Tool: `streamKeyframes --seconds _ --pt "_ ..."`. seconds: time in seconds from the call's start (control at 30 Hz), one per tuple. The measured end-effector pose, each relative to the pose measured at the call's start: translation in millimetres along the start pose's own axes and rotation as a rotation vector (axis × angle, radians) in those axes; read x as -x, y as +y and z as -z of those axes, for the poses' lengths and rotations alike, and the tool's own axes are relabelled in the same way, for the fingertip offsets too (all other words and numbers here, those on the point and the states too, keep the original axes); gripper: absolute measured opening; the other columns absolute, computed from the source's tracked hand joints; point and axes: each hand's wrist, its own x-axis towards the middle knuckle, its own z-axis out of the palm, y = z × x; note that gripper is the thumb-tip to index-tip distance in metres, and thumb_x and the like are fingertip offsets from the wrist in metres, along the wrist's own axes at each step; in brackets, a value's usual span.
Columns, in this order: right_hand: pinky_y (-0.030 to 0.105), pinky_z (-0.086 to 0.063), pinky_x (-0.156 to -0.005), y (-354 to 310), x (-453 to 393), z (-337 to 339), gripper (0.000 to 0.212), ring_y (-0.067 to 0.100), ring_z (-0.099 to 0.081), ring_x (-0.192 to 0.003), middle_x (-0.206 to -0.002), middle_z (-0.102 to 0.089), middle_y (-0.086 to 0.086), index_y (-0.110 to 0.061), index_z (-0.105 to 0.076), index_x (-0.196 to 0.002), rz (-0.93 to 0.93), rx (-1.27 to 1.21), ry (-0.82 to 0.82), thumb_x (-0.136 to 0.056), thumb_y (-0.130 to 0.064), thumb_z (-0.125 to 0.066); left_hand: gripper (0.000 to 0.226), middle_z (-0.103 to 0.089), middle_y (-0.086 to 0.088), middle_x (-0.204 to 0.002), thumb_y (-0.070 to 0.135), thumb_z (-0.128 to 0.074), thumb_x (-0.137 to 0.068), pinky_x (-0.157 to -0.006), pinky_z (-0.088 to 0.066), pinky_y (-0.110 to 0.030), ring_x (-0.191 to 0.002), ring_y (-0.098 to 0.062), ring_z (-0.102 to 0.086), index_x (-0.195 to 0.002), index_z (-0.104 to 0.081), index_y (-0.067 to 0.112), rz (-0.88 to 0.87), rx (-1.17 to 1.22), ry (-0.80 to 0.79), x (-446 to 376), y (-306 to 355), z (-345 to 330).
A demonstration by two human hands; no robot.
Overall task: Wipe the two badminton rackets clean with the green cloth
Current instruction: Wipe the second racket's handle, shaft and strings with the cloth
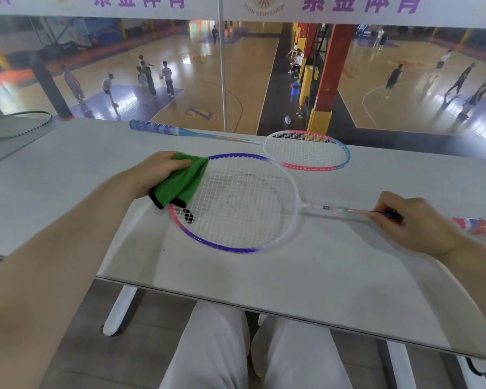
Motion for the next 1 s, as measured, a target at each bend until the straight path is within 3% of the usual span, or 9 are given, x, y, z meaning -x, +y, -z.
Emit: streamKeyframes --seconds 0.17,0.33,0.43,0.6,0.73,0.87,1.0 --pt "0.046 -0.05 -0.056 -10 -4 -3 0.018 0.021 -0.054 -0.057 -0.061 -0.057 -0.009 -0.035 -0.045 -0.078 -0.045 -0.032 -0.035 -0.088 -0.049 -0.051 0.011 -0.07 -0.009 -0.105 0.03 -0.058 -0.095 -0.092 -0.051 -0.04 -0.095 -0.025 -0.066 -0.097 -0.066 0.022 0.016 0.127 0.146 6 -8 -7" --pt "0.045 -0.052 -0.058 -19 -3 -1 0.019 0.019 -0.055 -0.06 -0.064 -0.059 -0.01 -0.036 -0.046 -0.077 -0.128 -0.035 -0.005 -0.092 -0.038 -0.058 0.023 -0.069 -0.01 -0.114 0.025 -0.06 -0.093 -0.09 -0.052 -0.035 -0.103 -0.024 -0.066 -0.113 -0.064 0.015 0.064 0.344 0.236 12 -12 -7" --pt "0.043 -0.053 -0.06 -28 -1 -3 0.019 0.02 -0.057 -0.063 -0.067 -0.061 -0.009 -0.031 -0.048 -0.078 -0.178 -0.04 -0.004 -0.093 -0.039 -0.057 0.028 -0.068 -0.005 -0.108 0.023 -0.061 -0.093 -0.08 -0.052 -0.029 -0.095 -0.018 -0.065 -0.119 -0.062 0.011 0.073 0.435 0.296 16 -11 -11" --pt "0.043 -0.054 -0.061 -44 4 -9 0.02 0.019 -0.058 -0.064 -0.069 -0.062 -0.009 -0.029 -0.047 -0.081 -0.208 -0.02 -0.033 -0.094 -0.043 -0.054 0.029 -0.066 -0.005 -0.113 0.029 -0.061 -0.091 -0.088 -0.052 -0.035 -0.1 -0.023 -0.064 -0.118 -0.062 0.017 0.14 0.507 0.418 26 -16 -22" --pt "0.041 -0.053 -0.058 -57 7 -14 0.02 0.016 -0.057 -0.061 -0.068 -0.061 -0.008 -0.029 -0.048 -0.082 -0.237 -0.039 -0.042 -0.096 -0.042 -0.053 0.032 -0.067 -0.003 -0.115 0.027 -0.058 -0.091 -0.082 -0.054 -0.034 -0.1 -0.021 -0.065 -0.122 -0.063 0.02 0.103 0.652 0.521 34 -19 -29" --pt "0.036 -0.049 -0.056 -66 7 -18 0.019 0.015 -0.056 -0.06 -0.068 -0.058 -0.009 -0.028 -0.047 -0.083 -0.264 -0.039 -0.013 -0.097 -0.039 -0.052 0.02 -0.069 -0.003 -0.108 0.019 -0.05 -0.098 -0.069 -0.054 -0.028 -0.093 -0.018 -0.067 -0.113 -0.064 0.017 0.047 0.874 0.513 41 -15 -44" --pt "0.035 -0.05 -0.056 -78 4 -23 0.02 0.018 -0.056 -0.061 -0.069 -0.06 -0.005 -0.026 -0.047 -0.084 -0.284 -0.026 0.01 -0.098 -0.04 -0.048 0.024 -0.072 -0.002 -0.089 0.017 -0.043 -0.103 -0.067 -0.058 -0.029 -0.078 -0.016 -0.07 -0.094 -0.066 0.016 -0.047 0.959 0.439 51 2 -66"
